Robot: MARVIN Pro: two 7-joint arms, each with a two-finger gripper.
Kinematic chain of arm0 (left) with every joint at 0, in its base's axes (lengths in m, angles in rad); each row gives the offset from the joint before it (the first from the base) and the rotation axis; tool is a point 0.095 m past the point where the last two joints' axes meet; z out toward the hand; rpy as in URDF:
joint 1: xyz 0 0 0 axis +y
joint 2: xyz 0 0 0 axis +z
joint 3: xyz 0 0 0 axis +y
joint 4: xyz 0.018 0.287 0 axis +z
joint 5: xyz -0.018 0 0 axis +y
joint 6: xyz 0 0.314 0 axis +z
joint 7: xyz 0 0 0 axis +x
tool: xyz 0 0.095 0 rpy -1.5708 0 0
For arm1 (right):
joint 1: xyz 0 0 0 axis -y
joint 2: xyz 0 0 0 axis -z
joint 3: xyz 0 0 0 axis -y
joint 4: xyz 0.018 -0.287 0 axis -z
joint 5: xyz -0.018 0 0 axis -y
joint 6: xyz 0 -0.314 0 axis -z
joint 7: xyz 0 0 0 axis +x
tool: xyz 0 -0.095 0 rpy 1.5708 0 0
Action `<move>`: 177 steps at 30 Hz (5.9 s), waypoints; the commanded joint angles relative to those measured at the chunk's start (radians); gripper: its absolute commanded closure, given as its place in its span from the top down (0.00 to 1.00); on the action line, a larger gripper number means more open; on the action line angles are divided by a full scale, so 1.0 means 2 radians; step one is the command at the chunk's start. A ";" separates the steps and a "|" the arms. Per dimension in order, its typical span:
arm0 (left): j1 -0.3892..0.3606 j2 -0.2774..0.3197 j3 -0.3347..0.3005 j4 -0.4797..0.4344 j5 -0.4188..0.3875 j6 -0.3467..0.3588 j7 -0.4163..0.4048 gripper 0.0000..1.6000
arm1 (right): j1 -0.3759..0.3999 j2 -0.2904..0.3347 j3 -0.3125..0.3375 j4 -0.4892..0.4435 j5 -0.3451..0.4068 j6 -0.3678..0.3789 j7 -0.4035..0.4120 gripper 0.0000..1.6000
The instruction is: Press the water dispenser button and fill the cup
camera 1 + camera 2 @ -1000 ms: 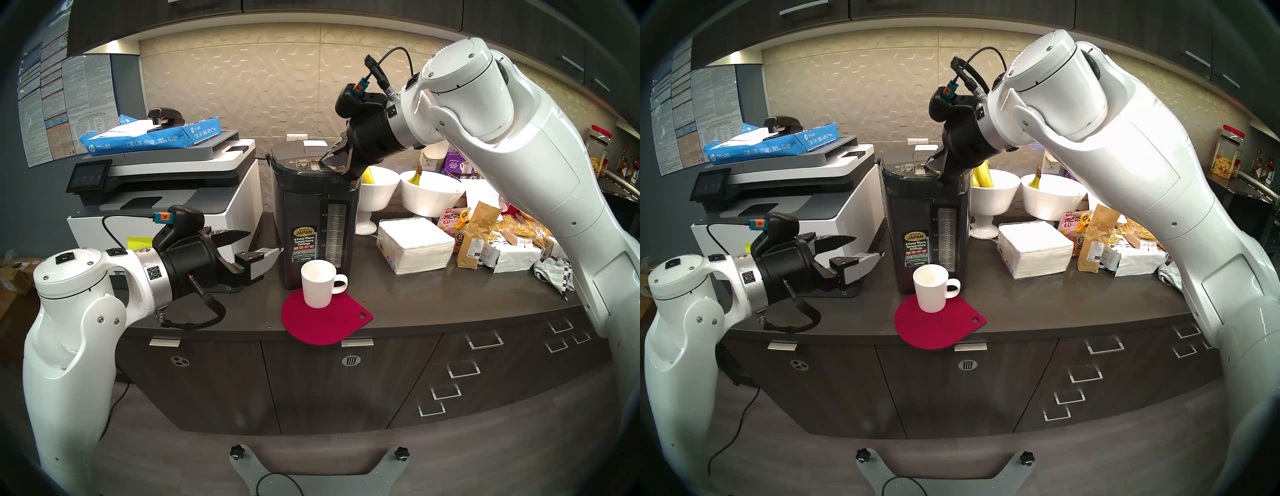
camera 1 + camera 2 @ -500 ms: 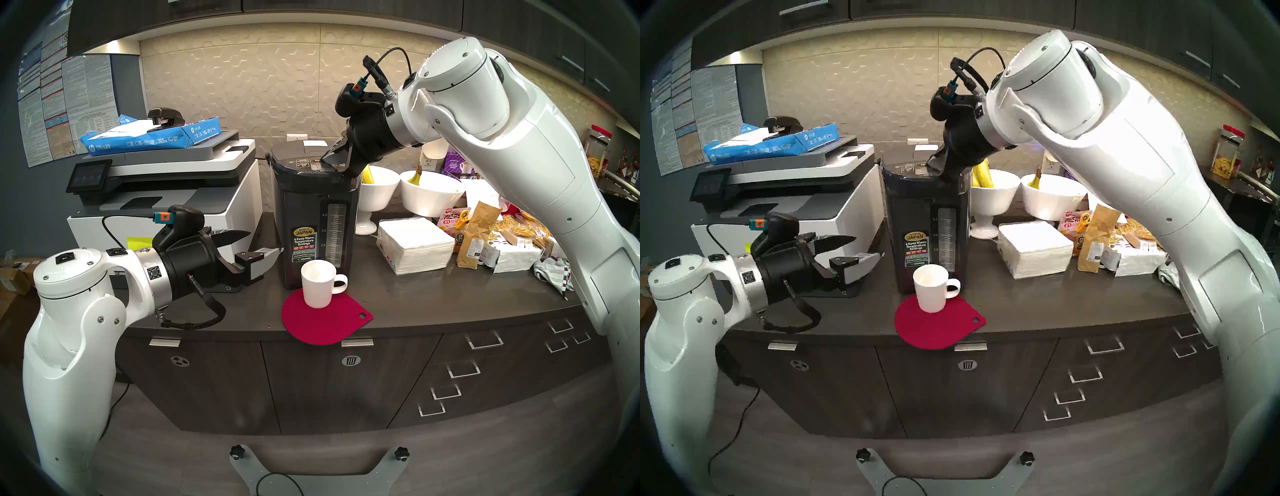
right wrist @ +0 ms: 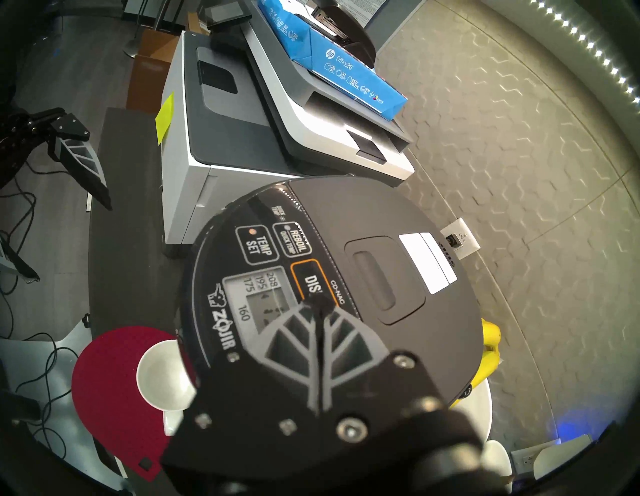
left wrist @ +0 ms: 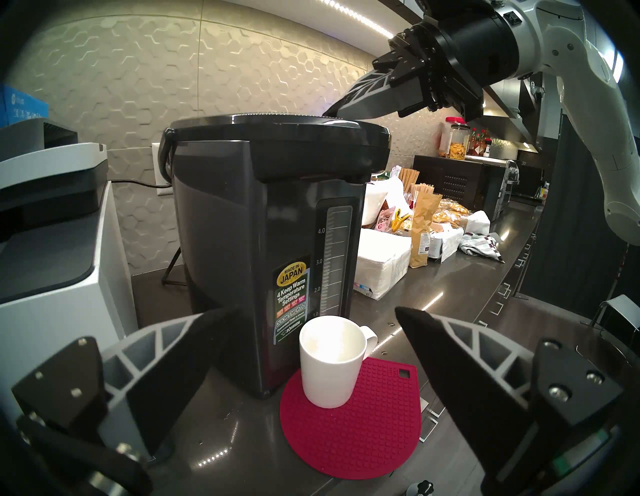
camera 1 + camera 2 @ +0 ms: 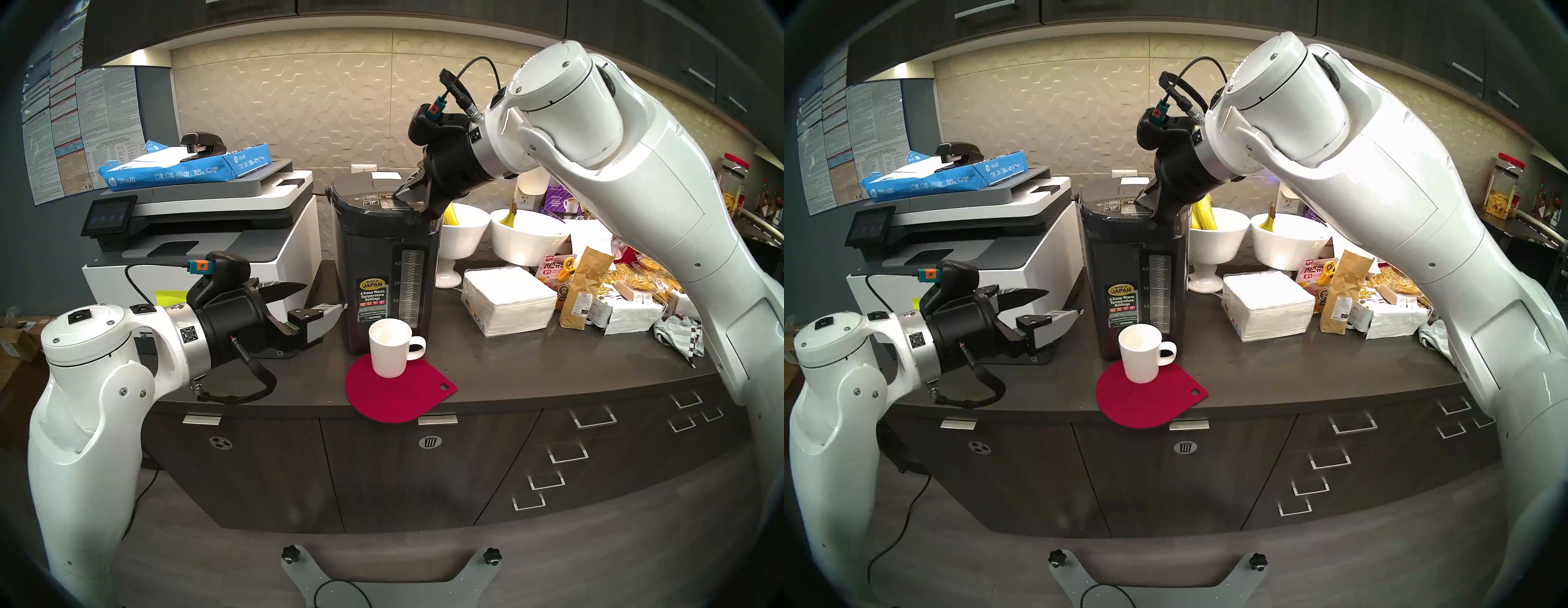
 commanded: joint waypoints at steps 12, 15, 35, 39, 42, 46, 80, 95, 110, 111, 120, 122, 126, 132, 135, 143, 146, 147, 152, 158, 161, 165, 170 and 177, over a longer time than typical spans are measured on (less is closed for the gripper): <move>0.000 -0.001 -0.001 -0.007 0.000 -0.001 0.000 1.00 | -0.014 -0.001 -0.012 0.005 -0.004 0.002 0.005 0.00; 0.000 -0.001 -0.001 -0.007 0.000 -0.001 0.000 1.00 | -0.014 -0.001 -0.012 0.005 -0.005 0.002 0.005 0.00; 0.000 -0.001 -0.001 -0.007 0.000 -0.001 0.000 1.00 | -0.017 -0.004 -0.012 0.007 -0.010 0.002 0.007 0.00; 0.000 -0.001 -0.001 -0.007 0.000 -0.001 0.000 1.00 | -0.017 -0.005 -0.012 0.007 -0.012 0.002 0.006 0.00; 0.000 -0.001 -0.001 -0.007 0.000 -0.001 0.000 1.00 | -0.017 -0.005 -0.012 0.007 -0.013 0.002 0.006 0.00; 0.000 -0.001 -0.001 -0.007 0.000 -0.001 0.000 1.00 | -0.017 -0.006 -0.011 0.007 -0.013 0.002 0.007 0.00; 0.000 -0.001 -0.001 -0.007 0.000 -0.001 0.000 1.00 | -0.024 -0.014 -0.008 0.010 -0.020 0.002 0.005 0.00; 0.000 -0.001 -0.001 -0.007 0.000 -0.001 0.000 1.00 | -0.023 -0.011 -0.005 0.012 -0.022 0.002 0.006 0.00; 0.000 -0.001 -0.001 -0.007 0.000 -0.001 0.000 1.00 | -0.024 -0.011 -0.006 0.014 -0.024 0.002 0.006 0.00; 0.000 -0.001 -0.001 -0.007 0.000 -0.001 0.000 1.00 | -0.024 -0.011 -0.006 0.015 -0.025 0.002 0.005 0.00; 0.000 -0.001 -0.001 -0.007 0.000 -0.001 0.000 1.00 | -0.024 -0.008 -0.004 0.017 -0.026 0.002 0.007 0.00; 0.000 -0.001 -0.001 -0.007 0.000 -0.001 0.000 1.00 | -0.024 -0.007 -0.004 0.018 -0.026 0.001 0.007 0.00; 0.000 -0.001 -0.001 -0.007 0.000 -0.001 0.000 1.00 | -0.025 -0.005 -0.005 0.020 -0.028 -0.002 0.007 0.00; 0.000 -0.001 -0.001 -0.007 0.000 -0.001 0.000 1.00 | -0.025 -0.005 -0.005 0.022 -0.029 -0.004 0.009 0.00; 0.000 -0.001 -0.001 -0.007 0.000 -0.001 0.000 1.00 | -0.025 -0.005 -0.005 0.023 -0.029 -0.005 0.009 0.00; 0.000 -0.001 -0.001 -0.007 0.000 -0.001 0.000 1.00 | -0.027 -0.007 -0.006 0.024 -0.032 -0.008 0.008 0.00; 0.000 -0.001 -0.001 -0.007 0.000 -0.001 0.000 1.00 | -0.028 -0.006 -0.006 0.024 -0.033 -0.009 0.007 0.00; 0.000 -0.001 -0.001 -0.007 0.000 -0.001 0.000 1.00 | -0.028 -0.006 -0.006 0.024 -0.033 -0.009 0.007 0.00; 0.000 -0.001 -0.001 -0.007 0.000 -0.001 0.000 1.00 | -0.028 -0.005 -0.005 0.023 -0.034 -0.010 0.004 0.00; 0.000 -0.001 -0.001 -0.007 0.000 -0.001 0.000 1.00 | -0.027 -0.004 -0.005 0.022 -0.034 -0.010 0.005 0.00; 0.000 -0.001 -0.001 -0.007 0.000 -0.001 0.000 1.00 | -0.026 -0.004 -0.005 0.021 -0.033 -0.010 0.005 0.00; 0.000 -0.001 -0.001 -0.007 0.000 -0.001 0.000 1.00 | -0.027 -0.005 -0.005 0.019 -0.033 -0.009 0.004 0.00; 0.000 -0.001 -0.001 -0.007 0.000 -0.001 0.000 1.00 | -0.033 -0.003 0.003 0.014 -0.033 -0.008 -0.008 0.00; 0.000 -0.001 -0.001 -0.007 0.000 -0.001 0.000 1.00 | -0.020 -0.004 0.028 0.018 -0.025 -0.007 -0.013 0.00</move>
